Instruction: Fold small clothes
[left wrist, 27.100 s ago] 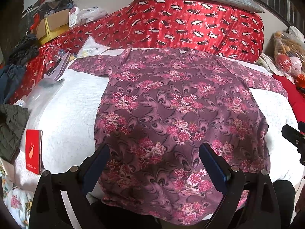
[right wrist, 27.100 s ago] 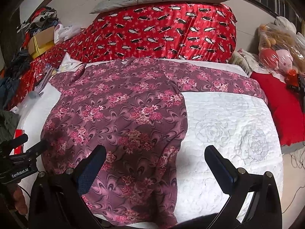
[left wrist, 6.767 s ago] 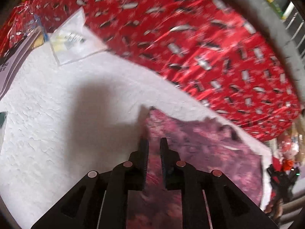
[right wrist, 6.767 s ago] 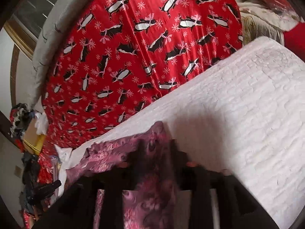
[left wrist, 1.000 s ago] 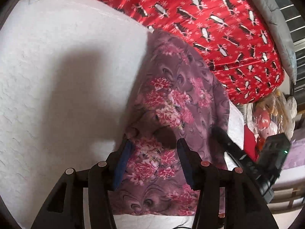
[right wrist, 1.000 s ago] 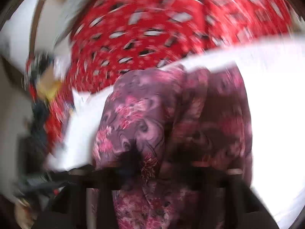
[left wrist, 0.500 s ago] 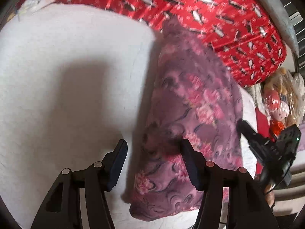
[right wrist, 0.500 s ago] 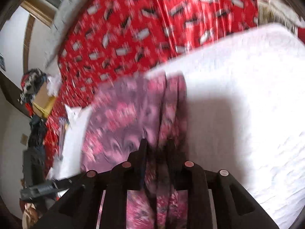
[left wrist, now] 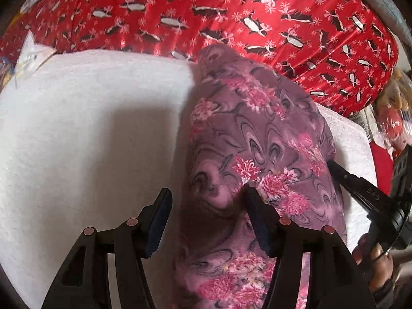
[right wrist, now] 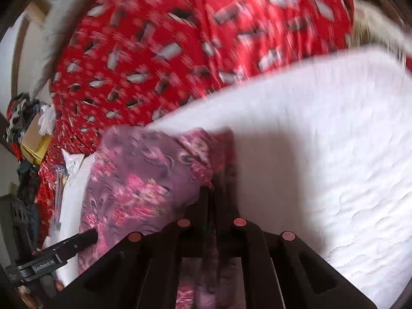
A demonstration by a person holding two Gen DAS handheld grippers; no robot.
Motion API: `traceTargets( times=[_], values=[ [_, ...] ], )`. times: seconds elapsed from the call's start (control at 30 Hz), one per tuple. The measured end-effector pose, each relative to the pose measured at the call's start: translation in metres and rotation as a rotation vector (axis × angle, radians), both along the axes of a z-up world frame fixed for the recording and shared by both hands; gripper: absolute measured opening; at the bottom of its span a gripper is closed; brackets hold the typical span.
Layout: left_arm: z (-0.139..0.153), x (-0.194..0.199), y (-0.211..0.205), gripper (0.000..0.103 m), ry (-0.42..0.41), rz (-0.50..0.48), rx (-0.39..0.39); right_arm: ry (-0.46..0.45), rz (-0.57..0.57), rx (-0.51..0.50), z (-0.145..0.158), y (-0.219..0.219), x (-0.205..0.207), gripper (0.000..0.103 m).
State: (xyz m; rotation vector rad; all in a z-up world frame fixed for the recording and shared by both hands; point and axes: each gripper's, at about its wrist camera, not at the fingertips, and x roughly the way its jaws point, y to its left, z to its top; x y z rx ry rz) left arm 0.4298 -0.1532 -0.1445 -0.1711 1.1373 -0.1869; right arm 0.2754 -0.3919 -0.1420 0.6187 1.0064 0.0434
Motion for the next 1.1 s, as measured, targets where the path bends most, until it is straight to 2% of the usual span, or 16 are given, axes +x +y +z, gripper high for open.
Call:
traceTargets(
  times=[0.03,0.07,0.13,0.3,0.33,0.37,0.4,0.5,0.53,0.6,0.63,0.7,0.83,0.93,1.03,1.1],
  values=[
    [0.000,-0.002,0.001,0.058,-0.005,0.004,-0.006,-0.013,-0.015,0.025,0.002,-0.005,-0.002,0.003],
    [0.000,-0.002,0.001,0.058,-0.011,0.003,-0.005,-0.022,-0.027,0.026,0.007,-0.008,-0.005,0.012],
    [-0.001,-0.005,-0.001,0.058,-0.022,-0.004,0.010,-0.045,-0.041,0.012,0.019,-0.011,-0.014,0.013],
    [0.005,-0.014,0.001,0.058,-0.029,-0.009,0.032,-0.140,0.066,0.050,0.049,0.003,-0.043,0.015],
    [0.006,-0.017,0.001,0.058,-0.027,-0.009,0.034,-0.135,0.087,0.041,0.051,0.008,-0.050,0.021],
    [0.009,-0.021,0.003,0.058,-0.024,-0.008,0.035,-0.124,0.104,0.022,0.052,0.013,-0.057,0.029],
    [0.010,-0.023,0.003,0.058,-0.020,-0.007,0.035,-0.116,0.116,0.006,0.051,0.018,-0.060,0.031],
    [0.017,-0.037,0.008,0.057,-0.025,-0.015,0.026,-0.092,0.182,-0.027,0.040,0.032,-0.081,0.030],
    [0.017,-0.047,0.010,0.058,-0.036,-0.019,0.021,-0.071,0.205,-0.060,0.032,0.037,-0.085,0.026],
    [0.011,-0.062,0.013,0.058,-0.025,-0.038,0.029,-0.050,0.239,-0.117,0.021,0.040,-0.092,0.030],
    [0.007,-0.067,0.015,0.058,-0.015,-0.052,0.036,-0.052,0.233,-0.107,0.020,0.037,-0.093,0.032],
    [0.004,-0.073,0.019,0.059,-0.007,-0.073,0.026,-0.039,0.189,-0.064,0.027,0.025,-0.088,0.033],
    [0.020,-0.052,0.026,0.056,-0.019,-0.020,-0.011,-0.112,0.051,-0.029,0.054,-0.002,-0.060,0.037],
    [0.032,-0.023,0.017,0.056,-0.061,-0.009,0.024,-0.066,0.016,0.020,0.046,-0.008,-0.026,0.037],
    [0.034,0.000,-0.001,0.056,-0.097,-0.022,0.096,-0.020,-0.001,-0.005,0.030,-0.003,0.007,0.037],
    [0.030,0.010,-0.013,0.056,-0.114,-0.039,0.155,-0.035,0.010,-0.018,0.025,0.002,0.018,0.034]
  ],
)
